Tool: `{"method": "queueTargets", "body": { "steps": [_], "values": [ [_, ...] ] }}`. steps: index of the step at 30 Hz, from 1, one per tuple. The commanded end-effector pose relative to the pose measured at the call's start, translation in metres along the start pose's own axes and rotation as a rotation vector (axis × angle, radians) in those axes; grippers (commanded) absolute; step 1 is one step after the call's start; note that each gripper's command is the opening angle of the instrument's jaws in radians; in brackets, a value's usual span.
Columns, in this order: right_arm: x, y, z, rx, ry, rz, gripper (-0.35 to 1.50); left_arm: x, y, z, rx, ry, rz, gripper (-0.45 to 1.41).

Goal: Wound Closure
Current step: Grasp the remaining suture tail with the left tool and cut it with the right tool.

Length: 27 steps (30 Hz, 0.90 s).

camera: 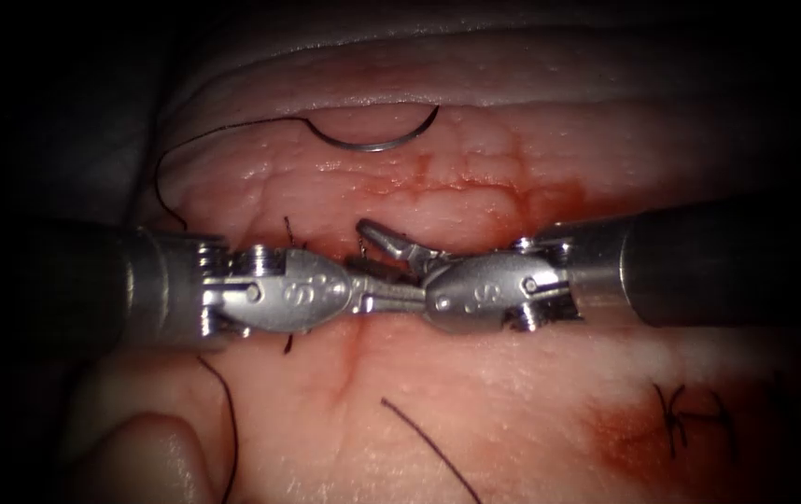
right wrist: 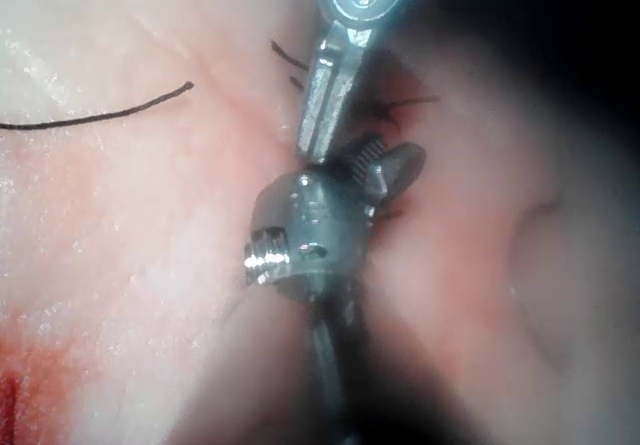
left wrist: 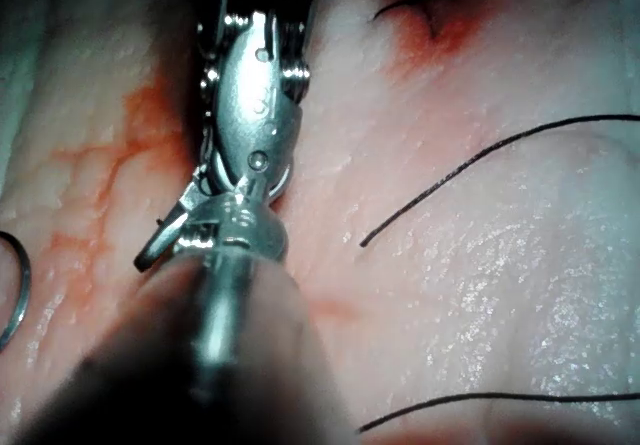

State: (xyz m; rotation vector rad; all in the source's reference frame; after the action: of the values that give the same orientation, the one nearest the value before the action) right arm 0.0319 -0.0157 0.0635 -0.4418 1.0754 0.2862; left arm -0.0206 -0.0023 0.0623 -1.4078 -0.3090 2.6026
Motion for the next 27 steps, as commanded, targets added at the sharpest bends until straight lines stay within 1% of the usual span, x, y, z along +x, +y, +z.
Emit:
{"method": "queueTargets", "body": {
  "steps": [1,5,6,7,8,9,10,14,19,21,22,23,25,27],
  "values": [
    [-0.0002,-0.0007,0.0006,-0.005,-0.004,0.007,-0.35,-0.0001,0.0000,0.0007,-0.001,0.001,0.000,-0.45],
    [-0.0003,-0.0007,0.0004,-0.006,-0.001,0.013,-0.35,-0.0001,0.0000,0.0006,-0.001,0.001,0.000,-0.45],
    [-0.0002,-0.0007,0.0004,-0.007,-0.003,0.013,0.02,-0.0001,0.0000,0.0006,-0.001,0.001,0.000,-0.45],
    [-0.0002,-0.0006,0.0003,-0.001,0.005,0.014,0.46,-0.0001,0.0000,0.0006,-0.001,0.001,0.000,-0.45],
    [-0.0001,-0.0005,0.0002,0.004,0.010,0.015,0.79,-0.0001,0.0001,0.0005,-0.002,0.001,0.001,-0.45],
    [-0.0001,-0.0003,0.0001,0.006,0.010,0.017,1.19,-0.0001,0.0002,0.0003,-0.004,0.002,0.001,-0.45],
    [0.0000,0.0002,-0.0004,0.012,0.014,0.015,1.28,-0.0001,0.0006,-0.0002,-0.008,0.003,0.003,-0.45],
    [-0.0001,0.0018,-0.0020,0.028,0.023,-0.004,1.23,-0.0004,0.0017,-0.0016,-0.021,0.006,0.012,-0.45],
    [0.0001,0.0047,-0.0043,-0.008,0.021,-0.021,1.19,-0.0016,0.0021,-0.0031,-0.023,0.000,0.024,-0.45],
    [0.0002,0.0058,-0.0052,-0.021,0.026,-0.023,1.16,-0.0026,0.0024,-0.0036,-0.018,-0.006,0.033,-0.45],
    [0.0002,0.0058,-0.0052,-0.021,0.026,-0.023,1.16,-0.0026,0.0024,-0.0036,-0.018,-0.006,0.033,-0.45],
    [0.0004,0.0066,-0.0059,-0.031,0.017,-0.016,1.13,-0.0036,0.0027,-0.0039,-0.010,-0.015,0.025,-0.45],
    [0.0005,0.0074,-0.0065,-0.048,0.019,-0.014,1.11,-0.0049,0.0029,-0.0044,-0.001,-0.024,0.017,-0.45],
    [0.0004,0.0077,-0.0067,-0.055,0.025,-0.010,1.09,-0.0059,0.0031,-0.0047,0.008,-0.028,0.004,-0.45]
  ]
}}
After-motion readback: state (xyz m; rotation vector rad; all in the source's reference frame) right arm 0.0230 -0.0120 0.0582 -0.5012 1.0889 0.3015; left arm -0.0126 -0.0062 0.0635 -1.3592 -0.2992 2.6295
